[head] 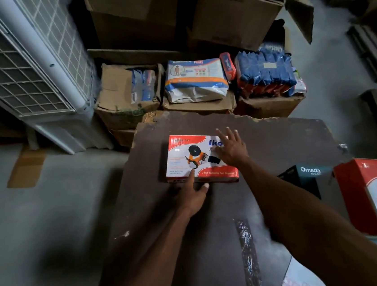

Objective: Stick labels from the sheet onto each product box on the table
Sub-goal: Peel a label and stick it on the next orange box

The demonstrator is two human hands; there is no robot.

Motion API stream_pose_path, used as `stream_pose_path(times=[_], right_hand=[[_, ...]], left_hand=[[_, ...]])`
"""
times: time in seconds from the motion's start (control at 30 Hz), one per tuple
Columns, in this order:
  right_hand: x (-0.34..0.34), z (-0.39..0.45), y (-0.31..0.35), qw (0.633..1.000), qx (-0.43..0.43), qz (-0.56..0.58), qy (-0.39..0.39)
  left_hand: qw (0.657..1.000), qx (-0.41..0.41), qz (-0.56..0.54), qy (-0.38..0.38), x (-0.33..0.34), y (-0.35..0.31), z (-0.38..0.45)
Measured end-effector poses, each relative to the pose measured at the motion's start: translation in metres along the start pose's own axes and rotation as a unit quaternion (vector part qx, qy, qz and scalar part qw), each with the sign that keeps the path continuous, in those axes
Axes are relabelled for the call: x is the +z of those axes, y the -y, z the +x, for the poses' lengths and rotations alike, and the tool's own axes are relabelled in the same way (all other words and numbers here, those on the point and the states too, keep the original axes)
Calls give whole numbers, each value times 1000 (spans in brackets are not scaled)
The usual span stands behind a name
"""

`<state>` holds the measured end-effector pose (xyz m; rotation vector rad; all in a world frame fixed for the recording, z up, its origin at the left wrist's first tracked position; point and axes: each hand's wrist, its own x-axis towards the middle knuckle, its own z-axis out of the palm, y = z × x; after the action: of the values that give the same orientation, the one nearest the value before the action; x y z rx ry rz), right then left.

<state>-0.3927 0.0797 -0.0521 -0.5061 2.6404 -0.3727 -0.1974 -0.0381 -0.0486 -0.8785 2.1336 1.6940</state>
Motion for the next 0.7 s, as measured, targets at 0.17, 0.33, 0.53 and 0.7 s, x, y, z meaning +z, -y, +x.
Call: stream_pose_path(times=[0.17,0.33,0.53,0.7], right_hand=[[5,6,-2,999,1,-23,27],[23,-32,-1,997,63,37,20],[56,-115,-7,941,81,329,7],[70,-170,1,892,137,431,2]], left_hand=[[1000,-19,-6,6,-10,14,0],[1000,9,-18,-19,-10,29,-12],[996,57,-41,-45,-6,75,-40],[976,109,-141,-125,2,79,-72]])
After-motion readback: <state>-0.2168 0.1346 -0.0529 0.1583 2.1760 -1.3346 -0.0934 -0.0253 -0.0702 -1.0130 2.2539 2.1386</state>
